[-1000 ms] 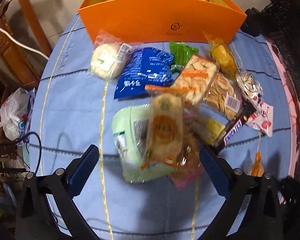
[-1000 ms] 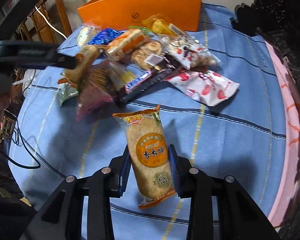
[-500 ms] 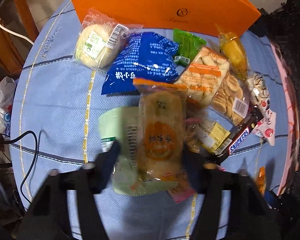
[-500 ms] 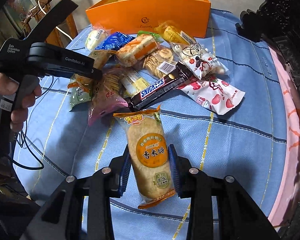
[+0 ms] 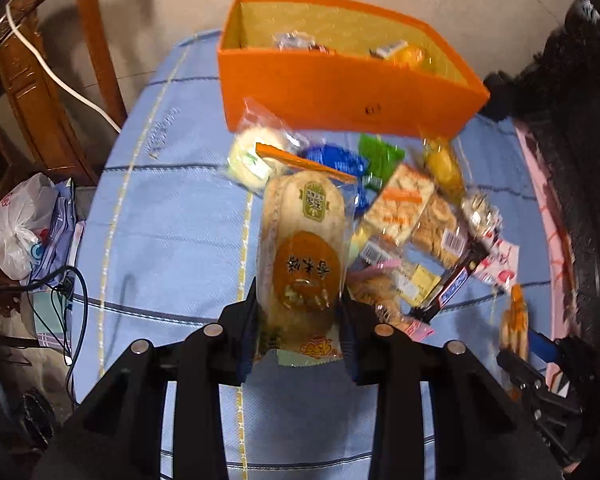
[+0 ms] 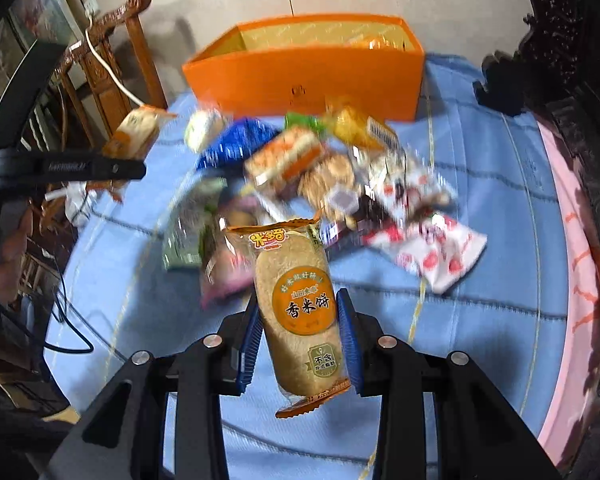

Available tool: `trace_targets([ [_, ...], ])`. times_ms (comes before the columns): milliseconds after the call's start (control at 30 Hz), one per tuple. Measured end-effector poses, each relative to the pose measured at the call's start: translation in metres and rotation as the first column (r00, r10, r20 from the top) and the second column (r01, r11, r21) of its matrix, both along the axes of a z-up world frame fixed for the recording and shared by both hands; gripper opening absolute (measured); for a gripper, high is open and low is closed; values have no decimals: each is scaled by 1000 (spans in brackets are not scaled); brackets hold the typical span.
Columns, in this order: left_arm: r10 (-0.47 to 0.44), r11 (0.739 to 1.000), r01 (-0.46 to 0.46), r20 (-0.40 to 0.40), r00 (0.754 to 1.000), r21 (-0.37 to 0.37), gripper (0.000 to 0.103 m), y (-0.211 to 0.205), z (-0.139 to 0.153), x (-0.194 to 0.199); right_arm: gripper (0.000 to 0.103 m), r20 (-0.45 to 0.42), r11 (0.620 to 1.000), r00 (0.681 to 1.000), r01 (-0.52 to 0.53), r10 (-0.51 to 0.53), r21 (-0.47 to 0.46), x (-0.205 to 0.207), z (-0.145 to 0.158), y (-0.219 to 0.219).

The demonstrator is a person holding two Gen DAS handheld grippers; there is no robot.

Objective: Organize snacks
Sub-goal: 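Carry both rice cake bags into the orange box and open both tools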

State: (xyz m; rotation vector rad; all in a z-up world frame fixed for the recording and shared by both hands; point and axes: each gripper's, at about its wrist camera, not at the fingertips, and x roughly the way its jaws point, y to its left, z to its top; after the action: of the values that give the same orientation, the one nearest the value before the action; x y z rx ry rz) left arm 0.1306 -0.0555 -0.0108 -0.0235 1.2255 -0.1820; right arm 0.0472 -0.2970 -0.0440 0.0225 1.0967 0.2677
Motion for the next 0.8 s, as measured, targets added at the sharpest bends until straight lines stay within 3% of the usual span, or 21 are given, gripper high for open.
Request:
trace_targets([
  [200, 10, 999, -8, 53, 999, -37, 33, 10, 29, 17, 35, 96, 1000, 995, 19, -19, -1, 45, 35, 3],
  [467, 3, 998, 4, 121, 993, -64, 33, -1, 62, 85, 34, 224, 996, 971, 77, -83, 38, 143, 81, 1],
  [533, -2, 998, 9, 125, 992, -59, 33, -7, 64, 104, 34, 226, 993, 967, 103, -115, 64, 171, 84, -3],
  [633, 4, 992, 7, 88, 996, -125, 33, -11, 58, 137, 34, 237, 990, 962, 129, -140, 60, 204, 83, -6],
  [800, 10, 995, -3, 64, 998, -101, 33, -17, 50, 185, 34, 220, 988, 964, 146, -151, 41, 251, 66, -6],
])
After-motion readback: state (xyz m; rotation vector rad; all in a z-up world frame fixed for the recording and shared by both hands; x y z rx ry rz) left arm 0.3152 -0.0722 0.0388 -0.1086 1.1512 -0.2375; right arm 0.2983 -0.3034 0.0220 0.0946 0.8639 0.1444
